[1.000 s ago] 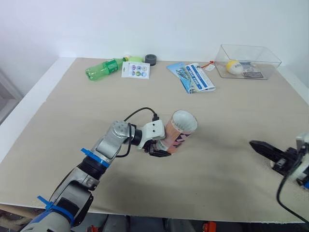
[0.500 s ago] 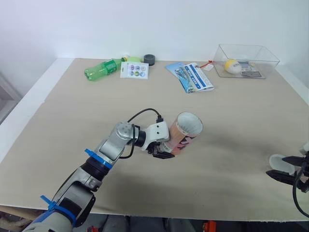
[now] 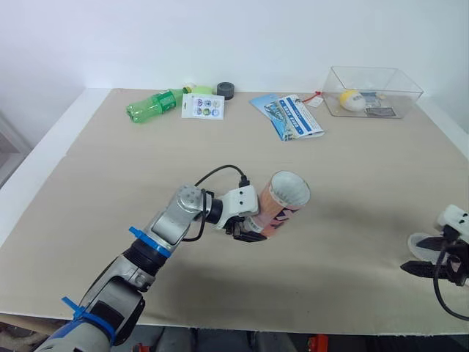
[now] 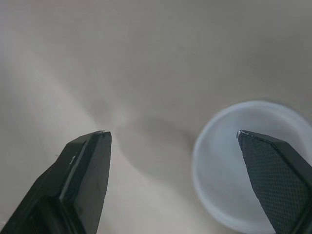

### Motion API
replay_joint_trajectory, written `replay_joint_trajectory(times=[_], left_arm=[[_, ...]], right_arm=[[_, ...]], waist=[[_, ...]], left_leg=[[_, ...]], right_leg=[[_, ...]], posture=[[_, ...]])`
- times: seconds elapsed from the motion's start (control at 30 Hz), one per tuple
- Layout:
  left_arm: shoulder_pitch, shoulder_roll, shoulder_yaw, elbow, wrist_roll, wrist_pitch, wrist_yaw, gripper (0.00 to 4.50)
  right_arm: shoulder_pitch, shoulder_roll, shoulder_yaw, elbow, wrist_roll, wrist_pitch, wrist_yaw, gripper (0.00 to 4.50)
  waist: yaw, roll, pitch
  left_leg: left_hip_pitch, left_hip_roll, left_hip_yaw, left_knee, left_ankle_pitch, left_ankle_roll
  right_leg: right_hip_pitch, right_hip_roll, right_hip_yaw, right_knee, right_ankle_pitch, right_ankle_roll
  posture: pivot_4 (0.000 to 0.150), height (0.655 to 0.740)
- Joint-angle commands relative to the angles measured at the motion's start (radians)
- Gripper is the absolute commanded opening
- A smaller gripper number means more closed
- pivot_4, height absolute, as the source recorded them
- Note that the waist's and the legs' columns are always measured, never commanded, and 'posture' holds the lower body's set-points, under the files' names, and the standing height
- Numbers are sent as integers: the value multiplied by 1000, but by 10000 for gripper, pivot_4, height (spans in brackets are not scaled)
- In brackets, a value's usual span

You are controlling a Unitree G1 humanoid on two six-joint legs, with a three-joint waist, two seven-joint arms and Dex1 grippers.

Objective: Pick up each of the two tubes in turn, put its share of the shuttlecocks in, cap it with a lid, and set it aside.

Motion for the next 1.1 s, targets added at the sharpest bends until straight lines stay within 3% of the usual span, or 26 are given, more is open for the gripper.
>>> replay_joint_trajectory(times=[0.03, 0.1, 0.23, 0.27, 0.3, 0.43, 0.47, 0.77, 1.1], left_arm=[[-6, 0, 2, -46, -9, 6, 6, 34312], [-6, 1, 3, -46, -8, 8, 7, 34312], [-7, 7, 3, -44, -5, 7, 7, 34312], [-7, 9, 3, -43, -4, 6, 7, 34312], [-8, 11, 4, -42, -4, 5, 7, 34312], [-8, 12, 2, -40, -3, 3, 7, 34312], [-7, 12, 1, -40, -3, 2, 8, 34312], [-17, 8, 0, -22, -2, -14, 4, 34312], [-22, -54, 54, 99, -30, -97, 59, 34312]], right_arm=[[-64, -39, 46, 77, -49, -35, 34, 44428], [-95, -40, 69, 110, -64, -47, 46, 41983], [-137, -37, 96, 144, -81, -60, 67, 29583], [-141, -36, 99, 145, -80, -58, 71, 24589], [-146, -33, 101, 149, -83, -59, 73, 22664], [-153, -29, 107, 158, -90, -68, 82, 3212], [-153, -28, 109, 159, -90, -70, 85, 661], [-190, -11, 74, 96, -62, -129, 90, 661], [-521, -40, 93, -266, 66, -72, 160, 661]], waist=[[0, 0, 0], [0, 0, 0], [0, 0, 0], [0, 0, 0], [0, 0, 0], [0, 1, 0], [0, 1, 0], [0, 1, 0], [-10, 7, 0]], left_leg=[[0, 0, 0, 0, 0, 0], [0, 0, 0, 0, 0, 0], [0, 0, 0, 0, 0, 0], [0, 0, 0, 0, 0, 0], [0, 0, 0, 0, 0, 0], [0, 0, 0, 0, 0, 0], [0, 0, 0, 0, 0, 0], [1, 0, 0, 0, 0, 0], [1, 0, 0, 0, 0, 0]], right_leg=[[0, 0, 0, 0, 0, 0], [0, 0, 0, 0, 0, 0], [0, 0, 0, 0, 0, 0], [0, 0, 0, 0, 0, 0], [0, 0, 0, 0, 0, 0], [0, 0, 0, 0, 0, 0], [0, 0, 0, 0, 0, 0], [1, 0, 0, 0, 0, 0], [0, 1, 1, 1, 1, 0]], posture=[[1500, 7400], [1500, 7400], [1500, 7400], [1500, 7400], [1500, 7400], [1500, 7400], [1500, 7400], [1500, 7400], [1500, 7400]])
